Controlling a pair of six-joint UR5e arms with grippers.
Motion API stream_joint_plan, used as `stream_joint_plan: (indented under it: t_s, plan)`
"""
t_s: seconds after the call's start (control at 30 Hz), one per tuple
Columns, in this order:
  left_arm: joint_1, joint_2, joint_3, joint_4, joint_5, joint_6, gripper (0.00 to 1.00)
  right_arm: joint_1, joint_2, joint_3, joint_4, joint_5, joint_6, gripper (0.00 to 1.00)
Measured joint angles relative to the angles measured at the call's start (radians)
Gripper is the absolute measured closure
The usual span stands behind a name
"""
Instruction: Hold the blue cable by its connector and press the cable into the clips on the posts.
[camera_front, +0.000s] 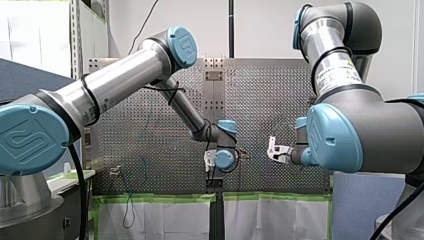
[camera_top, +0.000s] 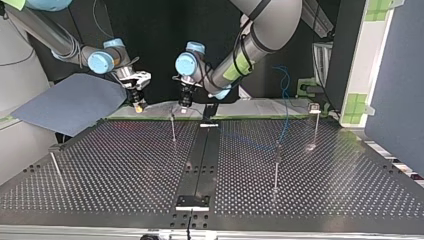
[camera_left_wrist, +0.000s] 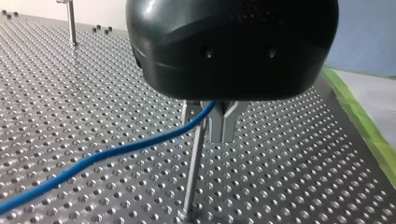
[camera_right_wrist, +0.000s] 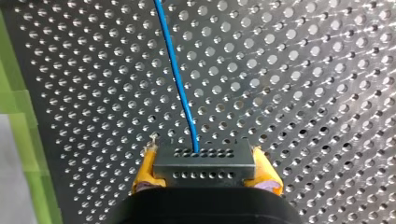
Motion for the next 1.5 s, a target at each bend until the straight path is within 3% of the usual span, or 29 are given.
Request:
stream_joint_plan:
  t_s: [0.3,0.57,0.8,1.17,1.5]
  plan:
    - [0.002,0.000,0.083,-0.056,0.010,-0.012,1.00,-0.004,0.001,-0.029,-0.018,0.047,0.010,1.00]
    - [0.009,0.000,0.101,-0.068,-0.001,-0.019,1.00,-0.003,0.002,-0.032,-0.054,0.096,0.007,1.00]
    - [0.017,0.000,0.102,-0.049,-0.017,-0.021,1.00,0.002,0.003,-0.033,-0.067,0.102,0.005,1.00]
    - [0.007,-0.001,0.102,-0.023,0.000,-0.027,1.00,0.018,0.005,-0.033,-0.077,0.102,-0.006,1.00]
    - [0.019,-0.065,0.102,-0.067,0.006,-0.020,1.00,0.017,0.008,-0.035,-0.083,0.112,-0.006,1.00]
